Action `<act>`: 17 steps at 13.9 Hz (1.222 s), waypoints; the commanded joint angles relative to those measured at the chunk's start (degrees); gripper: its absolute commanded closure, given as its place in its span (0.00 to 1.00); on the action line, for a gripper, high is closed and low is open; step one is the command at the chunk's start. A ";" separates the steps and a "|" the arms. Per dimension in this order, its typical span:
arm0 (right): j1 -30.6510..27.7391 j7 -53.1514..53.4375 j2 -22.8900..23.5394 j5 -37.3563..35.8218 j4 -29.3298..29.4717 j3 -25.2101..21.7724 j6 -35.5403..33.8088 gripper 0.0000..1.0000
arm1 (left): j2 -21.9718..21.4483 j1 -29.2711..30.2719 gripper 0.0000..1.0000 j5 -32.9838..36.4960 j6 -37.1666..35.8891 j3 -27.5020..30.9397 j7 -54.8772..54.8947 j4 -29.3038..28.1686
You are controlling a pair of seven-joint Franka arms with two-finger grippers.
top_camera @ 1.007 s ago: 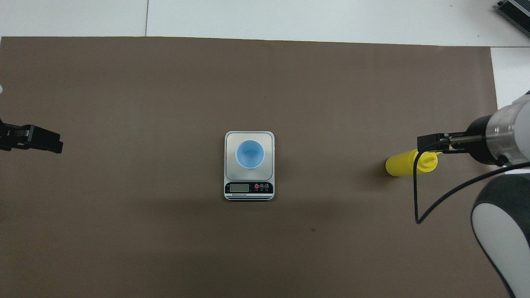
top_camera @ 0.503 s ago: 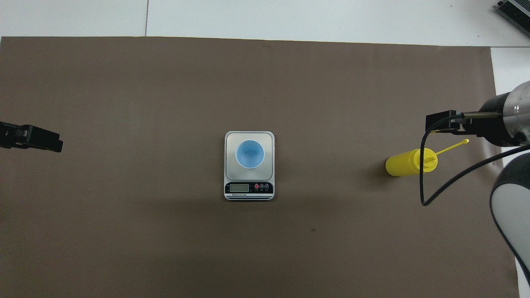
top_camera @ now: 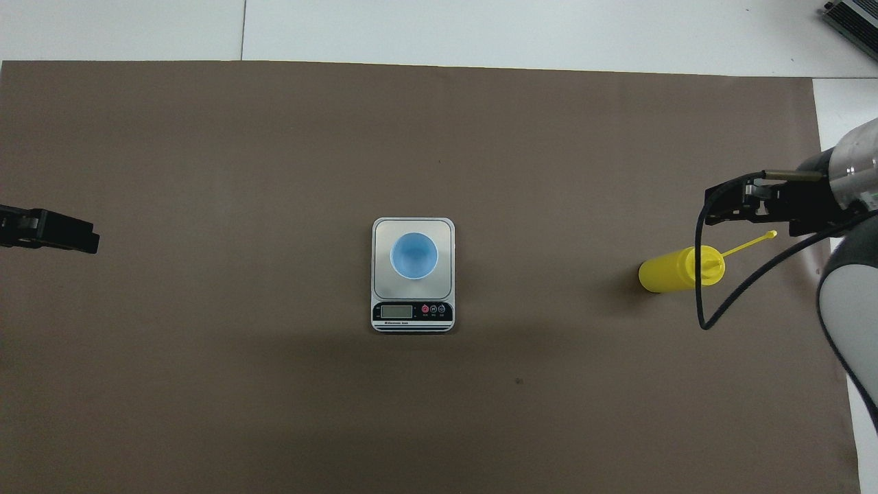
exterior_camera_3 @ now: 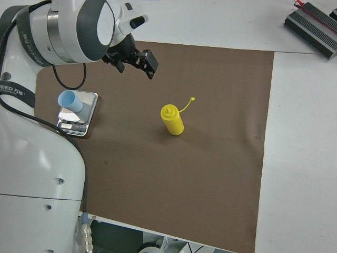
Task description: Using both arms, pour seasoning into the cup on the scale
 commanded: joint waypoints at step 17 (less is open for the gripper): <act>-2.99 -8.50 -5.37 4.06 -9.58 0.11 4.33 0.00 | -1.56 0.19 0.00 -0.15 0.82 0.15 0.74 -1.98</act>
